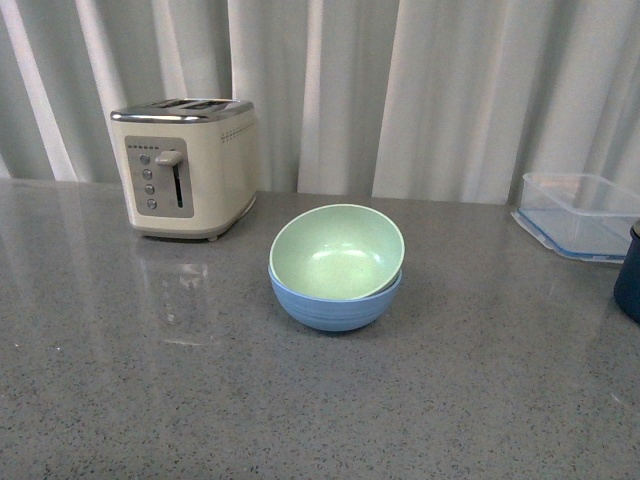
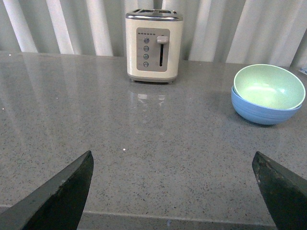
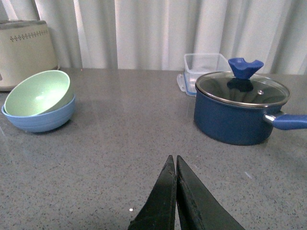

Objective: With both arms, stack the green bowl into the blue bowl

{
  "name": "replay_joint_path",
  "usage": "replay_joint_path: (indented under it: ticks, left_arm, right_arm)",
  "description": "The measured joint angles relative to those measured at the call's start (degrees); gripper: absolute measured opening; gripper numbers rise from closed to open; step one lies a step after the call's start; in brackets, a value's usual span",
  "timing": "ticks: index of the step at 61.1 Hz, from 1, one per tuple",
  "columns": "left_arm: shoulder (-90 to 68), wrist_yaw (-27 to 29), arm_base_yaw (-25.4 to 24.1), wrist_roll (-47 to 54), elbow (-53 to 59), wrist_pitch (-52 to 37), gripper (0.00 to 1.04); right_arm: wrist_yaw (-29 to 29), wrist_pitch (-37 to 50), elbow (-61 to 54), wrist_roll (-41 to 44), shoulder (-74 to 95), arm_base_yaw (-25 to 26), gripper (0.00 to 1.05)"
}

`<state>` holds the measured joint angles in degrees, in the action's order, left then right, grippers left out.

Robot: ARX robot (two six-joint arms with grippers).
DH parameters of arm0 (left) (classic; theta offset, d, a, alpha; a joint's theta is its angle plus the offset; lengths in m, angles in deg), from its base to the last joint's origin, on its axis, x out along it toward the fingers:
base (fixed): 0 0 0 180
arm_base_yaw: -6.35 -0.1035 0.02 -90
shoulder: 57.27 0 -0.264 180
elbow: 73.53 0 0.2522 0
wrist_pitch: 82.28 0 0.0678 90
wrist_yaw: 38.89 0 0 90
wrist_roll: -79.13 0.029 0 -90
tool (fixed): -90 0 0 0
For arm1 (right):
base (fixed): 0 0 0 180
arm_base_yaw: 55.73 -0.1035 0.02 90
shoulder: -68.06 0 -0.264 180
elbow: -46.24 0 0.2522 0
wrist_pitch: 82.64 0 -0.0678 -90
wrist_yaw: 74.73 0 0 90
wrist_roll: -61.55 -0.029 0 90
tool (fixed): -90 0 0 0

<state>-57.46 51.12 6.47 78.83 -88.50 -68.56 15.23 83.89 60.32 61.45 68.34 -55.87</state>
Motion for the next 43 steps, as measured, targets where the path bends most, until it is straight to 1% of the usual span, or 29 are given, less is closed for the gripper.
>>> replay_joint_path:
  ticks: [6,11,13,14,18,24,27,32,34,39,43]
  left_arm:
    - [0.00,0.02,0.00,0.00,0.00,0.00,0.98]
    - [0.02,0.02,0.00,0.00,0.00,0.00,0.98]
    - [0.02,0.02,0.00,0.00,0.00,0.00,0.98]
    - [0.02,0.02,0.00,0.00,0.00,0.00,0.98]
    - [0.02,0.02,0.00,0.00,0.00,0.00,0.98]
    - [0.02,0.02,0.00,0.00,0.00,0.00,0.98]
    - [0.02,0.02,0.00,0.00,0.00,0.00,0.98]
    - [0.02,0.02,0.00,0.02,0.00,0.00,0.98]
    - [0.02,0.02,0.00,0.00,0.00,0.00,0.98]
    - [0.02,0.02,0.00,0.00,0.00,0.00,0.98]
    - [0.02,0.02,0.00,0.00,0.00,0.00,0.98]
  right_arm:
    - [0.00,-0.20,0.00,0.02,-0.02,0.00,0.01]
    - [0.00,-0.20,0.00,0.07,-0.02,0.00,0.19]
    - [-0.02,-0.20,0.00,0.07,-0.02,0.00,0.24]
    - [0.00,-0.20,0.00,0.07,-0.02,0.00,0.30]
    - [0.00,-0.20,0.00,0.07,-0.02,0.00,0.44]
    - [0.00,-0.20,0.00,0.07,-0.02,0.00,0.71]
    - [0.00,-0.20,0.00,0.07,-0.02,0.00,0.78]
    - [0.00,-0.20,0.00,0.07,-0.02,0.00,0.93]
    - [0.00,-0.20,0.00,-0.02,-0.02,0.00,0.97]
    - [0.00,-0.20,0.00,0.02,-0.02,0.00,0.94]
    - [0.00,-0.20,0.00,0.02,-0.02,0.00,0.95]
